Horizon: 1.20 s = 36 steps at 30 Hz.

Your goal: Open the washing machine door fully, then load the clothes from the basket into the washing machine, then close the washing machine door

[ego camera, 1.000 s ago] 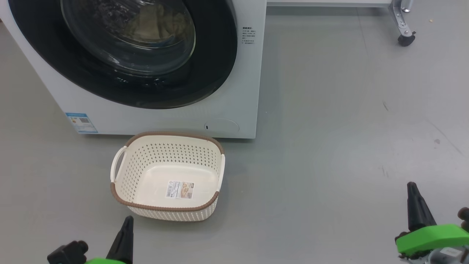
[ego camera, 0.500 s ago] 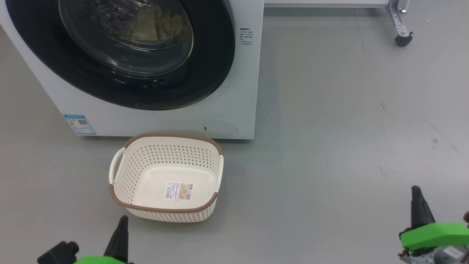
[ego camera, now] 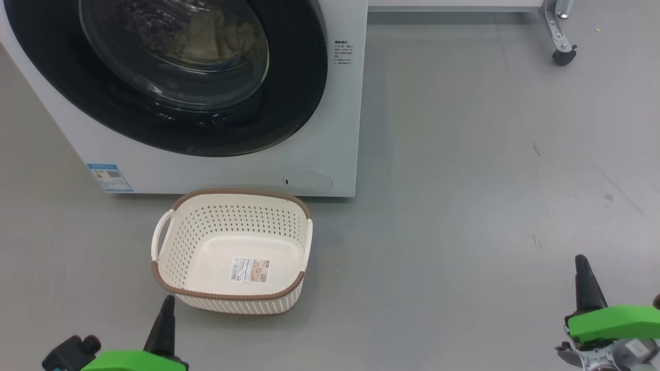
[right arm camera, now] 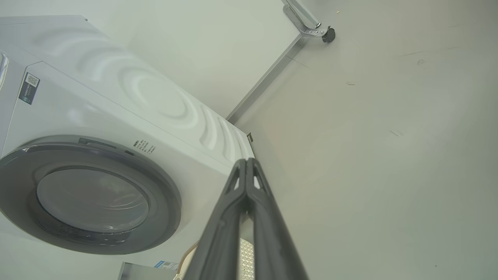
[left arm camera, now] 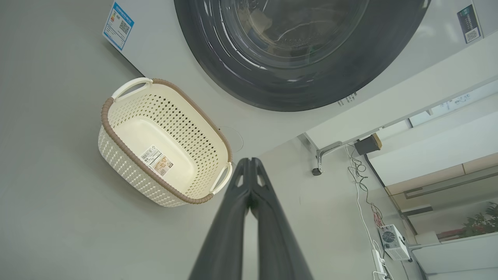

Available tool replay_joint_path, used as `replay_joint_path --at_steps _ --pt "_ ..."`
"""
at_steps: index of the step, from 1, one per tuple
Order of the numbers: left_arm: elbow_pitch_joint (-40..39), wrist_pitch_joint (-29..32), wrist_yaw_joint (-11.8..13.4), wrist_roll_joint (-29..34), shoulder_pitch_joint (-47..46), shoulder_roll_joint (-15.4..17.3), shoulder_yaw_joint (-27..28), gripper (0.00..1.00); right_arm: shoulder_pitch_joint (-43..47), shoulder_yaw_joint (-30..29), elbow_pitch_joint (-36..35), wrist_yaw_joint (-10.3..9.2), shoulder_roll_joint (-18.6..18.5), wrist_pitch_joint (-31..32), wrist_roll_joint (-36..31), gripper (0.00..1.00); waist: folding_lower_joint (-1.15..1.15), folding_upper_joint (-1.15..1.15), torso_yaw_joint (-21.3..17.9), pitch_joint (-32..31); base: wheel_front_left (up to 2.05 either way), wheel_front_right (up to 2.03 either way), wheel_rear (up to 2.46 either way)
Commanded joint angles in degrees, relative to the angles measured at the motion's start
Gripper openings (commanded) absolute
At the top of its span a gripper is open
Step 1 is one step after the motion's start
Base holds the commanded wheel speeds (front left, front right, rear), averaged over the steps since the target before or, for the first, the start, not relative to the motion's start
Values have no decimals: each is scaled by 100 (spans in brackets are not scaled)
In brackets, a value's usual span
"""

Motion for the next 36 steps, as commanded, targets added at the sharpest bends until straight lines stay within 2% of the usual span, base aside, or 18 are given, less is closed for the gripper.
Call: replay_joint_path --at_steps 1,36 --pt "-202 24 -3 -112 -255 49 211 0 -315 73 -196 -9 -117 50 145 0 -1 0 -2 -1 0 0 0" --pt "-270 609 -3 -2042 -400 -120 775 0 -510 230 -214 -14 -163 651 2456 0 -1 0 -102 -53 0 0 0"
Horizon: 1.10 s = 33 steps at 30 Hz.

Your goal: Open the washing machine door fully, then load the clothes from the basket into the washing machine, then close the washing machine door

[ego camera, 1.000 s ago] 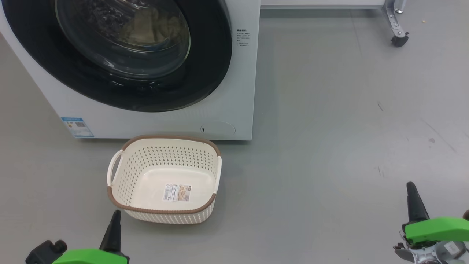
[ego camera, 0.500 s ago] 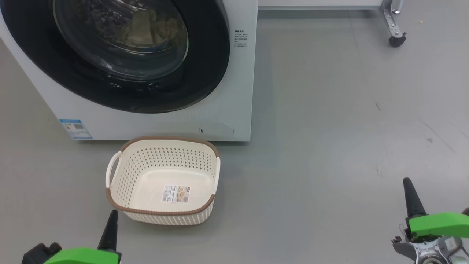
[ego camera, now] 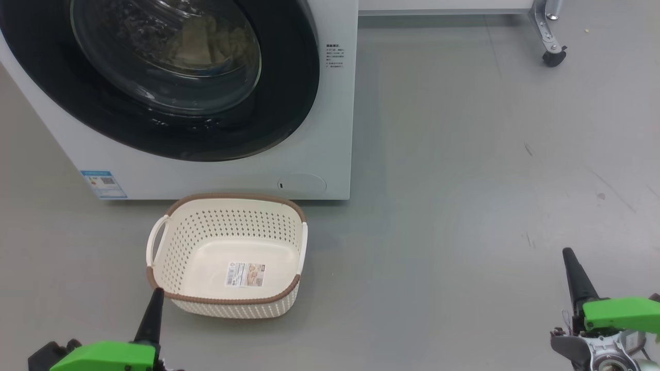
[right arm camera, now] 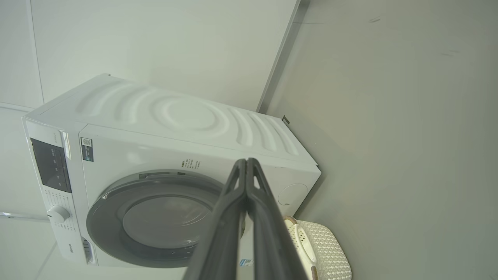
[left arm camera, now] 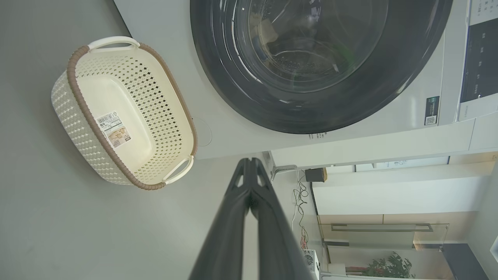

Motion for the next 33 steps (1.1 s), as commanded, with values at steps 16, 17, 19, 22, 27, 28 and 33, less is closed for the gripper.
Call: replay_joint_path --at_steps 16,17,19,22,27,28,33 --pt "-224 309 -3 -942 -338 -24 493 0 -448 183 -211 -14 -164 310 1147 0 0 0 -46 -24 0 0 0" --pt "-226 326 -3 -997 -342 -30 510 0 -454 187 -212 -14 -165 327 1213 0 0 0 -49 -25 0 0 0" --pt "-230 361 -3 -1106 -351 -40 543 0 -465 196 -213 -15 -168 361 1345 0 0 0 -54 -28 0 0 0" --pt "-235 413 -3 -1270 -363 -56 594 0 -482 209 -214 -15 -172 413 1543 0 0 0 -63 -33 0 0 0" --pt "-245 499 -3 -1543 -385 -83 678 0 -510 232 -216 -16 -178 499 1874 0 0 0 -77 -40 0 0 0" --pt "-247 516 -3 -1598 -389 -88 695 0 -515 236 -217 -16 -180 516 1940 0 0 0 -80 -42 0 0 0" --pt "-249 546 -3 -1673 -396 -100 725 0 -524 243 -218 -16 -182 541 2037 0 0 0 -84 -44 0 0 0"
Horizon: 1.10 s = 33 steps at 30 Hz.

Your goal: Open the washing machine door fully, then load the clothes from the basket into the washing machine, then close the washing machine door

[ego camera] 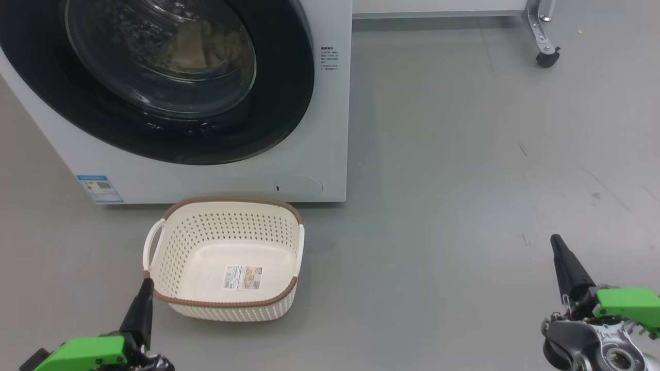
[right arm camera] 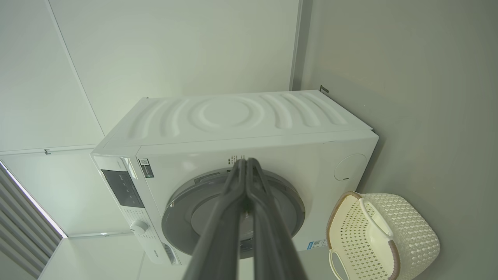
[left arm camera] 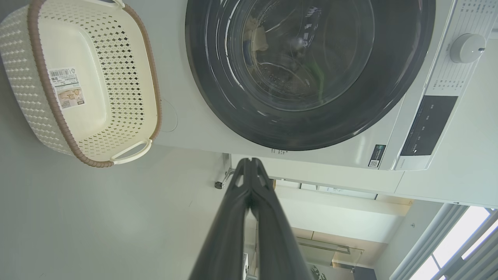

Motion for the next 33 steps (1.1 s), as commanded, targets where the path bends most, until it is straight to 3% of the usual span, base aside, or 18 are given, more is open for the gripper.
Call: replay_joint_path --at_steps 1,33 --pt "-215 44 -3 -21 -279 65 205 0 -316 118 -209 -15 -131 33 42 0 0 0 1 0 0 0 0" --pt "-214 77 -3 13 -282 37 246 0 -316 118 -209 -15 -131 32 42 0 0 0 0 0 0 0 0"
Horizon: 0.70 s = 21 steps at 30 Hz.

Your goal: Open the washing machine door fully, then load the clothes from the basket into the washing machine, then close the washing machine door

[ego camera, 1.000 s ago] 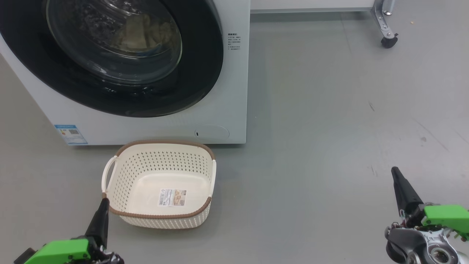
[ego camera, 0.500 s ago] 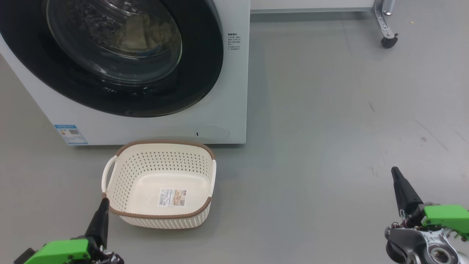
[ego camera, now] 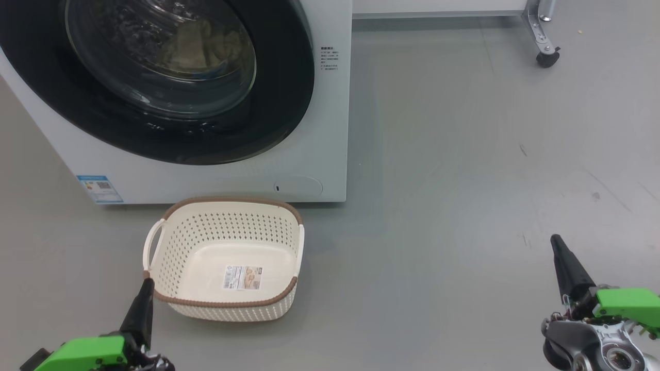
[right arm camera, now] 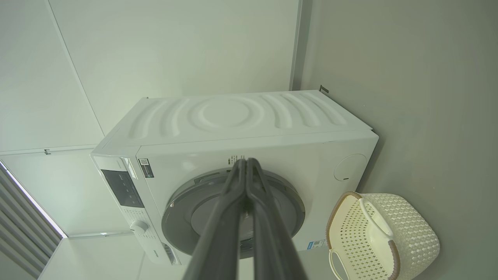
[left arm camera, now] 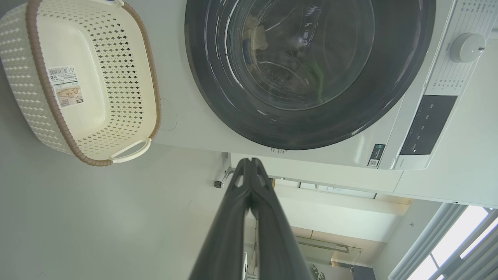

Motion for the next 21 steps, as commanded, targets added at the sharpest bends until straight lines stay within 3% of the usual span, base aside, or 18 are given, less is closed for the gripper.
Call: replay_joint_path --at_steps 1,21 --pt "-213 36 -3 13 -282 56 229 0 -316 117 -209 -14 -129 32 41 0 0 0 0 0 0 0 0" --pt "-212 51 -3 28 -284 43 247 0 -316 117 -209 -14 -129 32 41 0 0 0 0 0 0 0 0"
